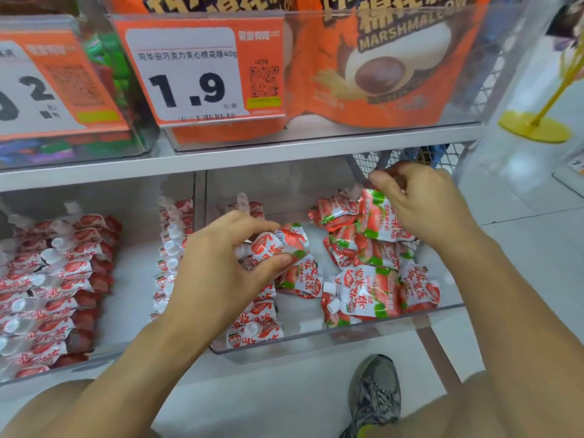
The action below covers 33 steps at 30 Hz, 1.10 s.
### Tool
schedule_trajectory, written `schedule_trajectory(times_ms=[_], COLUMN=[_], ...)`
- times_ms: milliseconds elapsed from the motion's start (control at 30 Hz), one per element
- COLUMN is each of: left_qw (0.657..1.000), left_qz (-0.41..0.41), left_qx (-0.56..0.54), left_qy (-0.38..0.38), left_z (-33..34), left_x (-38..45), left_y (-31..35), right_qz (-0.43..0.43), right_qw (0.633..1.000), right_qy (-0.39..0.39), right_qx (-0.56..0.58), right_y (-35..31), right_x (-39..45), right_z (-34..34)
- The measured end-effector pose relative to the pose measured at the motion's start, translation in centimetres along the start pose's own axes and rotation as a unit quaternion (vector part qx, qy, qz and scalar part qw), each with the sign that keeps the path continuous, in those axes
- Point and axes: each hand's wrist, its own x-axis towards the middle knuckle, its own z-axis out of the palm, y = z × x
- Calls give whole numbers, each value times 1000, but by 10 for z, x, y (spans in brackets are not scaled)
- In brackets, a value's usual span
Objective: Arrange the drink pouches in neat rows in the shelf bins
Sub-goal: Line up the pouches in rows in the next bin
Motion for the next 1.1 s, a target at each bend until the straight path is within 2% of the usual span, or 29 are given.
schedule_trajectory(times_ms=[67,167,267,367,467,667,867,1000,1100], left_qw=[1000,998,996,996,995,995,996,996,997], left_qz=[-1,-2,-7,-10,-16,-20,-20,-26,-37], left_qx=[9,24,30,36,39,34,28,19,9], left_qy=[-20,-53,-84,-87,-85,-89,-87,-82,-73], left_z=[1,-1,-9,-16,-18,-19,-20,-20,-20], left_x=[0,2,5,7,5,5,6,5,4], left_y=[-1,-2,-6,-13,-15,-18,-18,-18,-19], right_qz=[-19,-87,-197,-238,-233,-214,-185,-165,-180], right_qw=[999,996,975,952,927,898,893,911,916], right_qy=[20,18,-100,-182,-212,-281,-365,-353,-342], right_qx=[-21,8,39,-60,-203,-261,-189,-134,-107], right_y=[8,-5,-35,-52,-54,-60,-68,-63,-53], right_x=[6,2,-9,-9,-3,-12,-19,-10,-9], right_z=[0,9,27,47,59,80,78,75,64])
